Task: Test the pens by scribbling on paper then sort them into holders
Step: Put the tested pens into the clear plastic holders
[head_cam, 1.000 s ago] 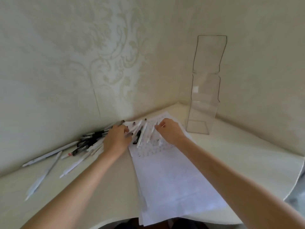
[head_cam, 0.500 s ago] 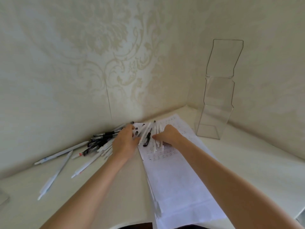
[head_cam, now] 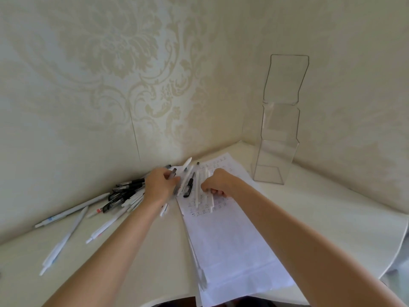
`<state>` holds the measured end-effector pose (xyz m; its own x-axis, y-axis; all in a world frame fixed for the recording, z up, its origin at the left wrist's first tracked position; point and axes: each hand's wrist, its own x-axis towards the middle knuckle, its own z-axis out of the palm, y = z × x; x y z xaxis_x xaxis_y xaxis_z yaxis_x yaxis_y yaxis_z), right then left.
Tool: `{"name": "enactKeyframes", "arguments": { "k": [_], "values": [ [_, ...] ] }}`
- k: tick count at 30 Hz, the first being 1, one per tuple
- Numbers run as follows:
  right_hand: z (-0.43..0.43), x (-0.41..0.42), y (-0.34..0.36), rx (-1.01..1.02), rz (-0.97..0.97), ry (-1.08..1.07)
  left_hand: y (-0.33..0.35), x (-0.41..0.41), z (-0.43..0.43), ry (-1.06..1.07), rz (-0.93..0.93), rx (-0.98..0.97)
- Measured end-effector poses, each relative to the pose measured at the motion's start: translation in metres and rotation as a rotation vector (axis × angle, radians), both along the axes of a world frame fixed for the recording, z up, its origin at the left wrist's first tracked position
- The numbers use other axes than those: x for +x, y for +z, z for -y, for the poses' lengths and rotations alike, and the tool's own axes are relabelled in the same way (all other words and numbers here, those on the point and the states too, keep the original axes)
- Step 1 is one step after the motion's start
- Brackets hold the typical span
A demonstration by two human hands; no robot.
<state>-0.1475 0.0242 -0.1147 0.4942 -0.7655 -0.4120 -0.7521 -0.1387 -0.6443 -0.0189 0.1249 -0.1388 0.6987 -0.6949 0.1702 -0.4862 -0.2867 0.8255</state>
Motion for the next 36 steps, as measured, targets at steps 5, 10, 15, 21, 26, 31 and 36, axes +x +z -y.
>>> {"name": "enactKeyframes", "arguments": {
  "k": [5,10,15,21,26,31,36],
  "values": [
    [0.004,-0.014,0.001,0.079,0.115,0.008,0.01,-0.006,0.007,-0.052,-0.28,-0.133],
    [0.009,-0.051,0.018,-0.128,0.374,-0.04,0.028,-0.021,0.019,-0.1,-0.602,-0.192],
    [0.029,-0.089,0.075,-0.502,0.717,-0.211,0.052,-0.04,0.045,-0.232,-0.76,-0.351],
    [0.083,-0.118,0.12,-0.829,0.731,-0.363,0.066,-0.06,0.062,-0.428,-0.885,-0.48],
    [0.112,-0.118,0.093,-0.746,0.177,-0.364,0.053,-0.057,0.06,-0.454,-0.84,-0.346],
    [0.1,-0.119,0.081,-0.72,0.34,-0.402,0.048,-0.055,0.057,-0.447,-0.781,-0.31],
    [0.046,-0.089,0.08,-0.581,0.655,-0.193,0.045,-0.059,0.047,-0.545,-0.742,-0.258]
  ]
}}
